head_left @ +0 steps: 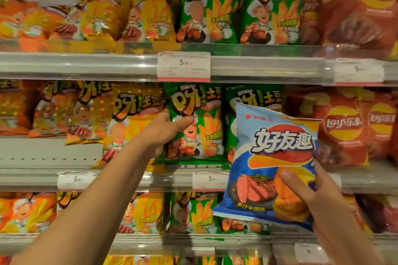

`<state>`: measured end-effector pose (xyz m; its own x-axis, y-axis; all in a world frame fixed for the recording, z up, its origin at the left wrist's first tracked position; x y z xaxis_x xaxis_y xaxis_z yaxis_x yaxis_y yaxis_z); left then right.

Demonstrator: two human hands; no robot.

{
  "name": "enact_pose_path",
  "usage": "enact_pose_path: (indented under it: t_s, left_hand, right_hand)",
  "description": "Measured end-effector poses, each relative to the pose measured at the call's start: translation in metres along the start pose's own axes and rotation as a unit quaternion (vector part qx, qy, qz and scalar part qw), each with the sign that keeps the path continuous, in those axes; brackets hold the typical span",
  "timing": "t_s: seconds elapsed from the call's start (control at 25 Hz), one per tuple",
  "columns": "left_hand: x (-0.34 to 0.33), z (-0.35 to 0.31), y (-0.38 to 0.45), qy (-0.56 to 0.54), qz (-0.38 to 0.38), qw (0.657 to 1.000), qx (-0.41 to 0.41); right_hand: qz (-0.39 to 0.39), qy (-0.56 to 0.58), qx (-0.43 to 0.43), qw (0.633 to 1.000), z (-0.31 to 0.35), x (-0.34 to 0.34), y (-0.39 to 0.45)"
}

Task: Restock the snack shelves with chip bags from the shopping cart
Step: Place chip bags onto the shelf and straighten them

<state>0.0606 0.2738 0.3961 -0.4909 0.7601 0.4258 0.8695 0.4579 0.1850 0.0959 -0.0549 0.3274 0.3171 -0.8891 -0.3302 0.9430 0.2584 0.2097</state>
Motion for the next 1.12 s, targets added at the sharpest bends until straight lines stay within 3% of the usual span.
enact_pose_path:
  t_s: [0.16, 0.32, 0.52, 0.56, 0.64, 0.76, 0.88, 1.12]
  left_hand:
    - [-0.004, 0.009, -0.002, -0.041, 0.042, 0.997, 0.04]
    - [-0.001, 0.022, 0.0, 0.041, 0.055, 0.997, 0.044]
    - [-0.007, 0.031, 0.003, 0.003, 0.095, 0.995, 0.038]
    - [-0.007, 0.029, 0.004, 0.012, 0.081, 0.996, 0.023]
    - [0.002, 0.025, 0.005, 0.089, -0.019, 0.996, -0.006]
    - [0.012, 0.007, -0.018, 0.201, -0.193, 0.957, -0.081]
    - [-0.001, -0.012, -0.041, 0.309, -0.228, 0.902, -0.197]
    - [0.03, 0.004, -0.073, 0.382, -0.273, 0.846, -0.253]
  right_hand:
    - [0.005, 0.01, 0.003, 1.0, -0.003, -0.003, 0.008]
    - [0.041, 0.019, 0.006, 0.999, -0.006, -0.013, 0.01]
    - [0.071, 0.015, 0.029, 0.997, -0.002, -0.025, 0.008]
    - [0.076, 0.019, 0.035, 0.996, -0.001, -0.026, 0.008]
    - [0.086, 0.021, 0.047, 0.995, 0.0, -0.029, 0.008]
    - [0.093, 0.022, 0.054, 0.994, 0.0, -0.037, 0.006]
    - [0.092, 0.019, 0.058, 0.994, 0.0, -0.045, 0.005]
    - [0.099, -0.007, 0.054, 0.994, -0.009, -0.076, 0.003]
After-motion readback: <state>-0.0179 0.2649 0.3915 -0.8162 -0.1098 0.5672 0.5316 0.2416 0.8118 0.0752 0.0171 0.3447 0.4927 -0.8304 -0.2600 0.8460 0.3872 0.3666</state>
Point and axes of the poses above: each hand's wrist, its own y-axis towards the middle knuckle, its own x-axis out of the back of the hand, z = x × y, the point moved 9 cm from there along y, towards the middle knuckle, and after that the axes turned 14 degrees about y, right-handed, at the moved point
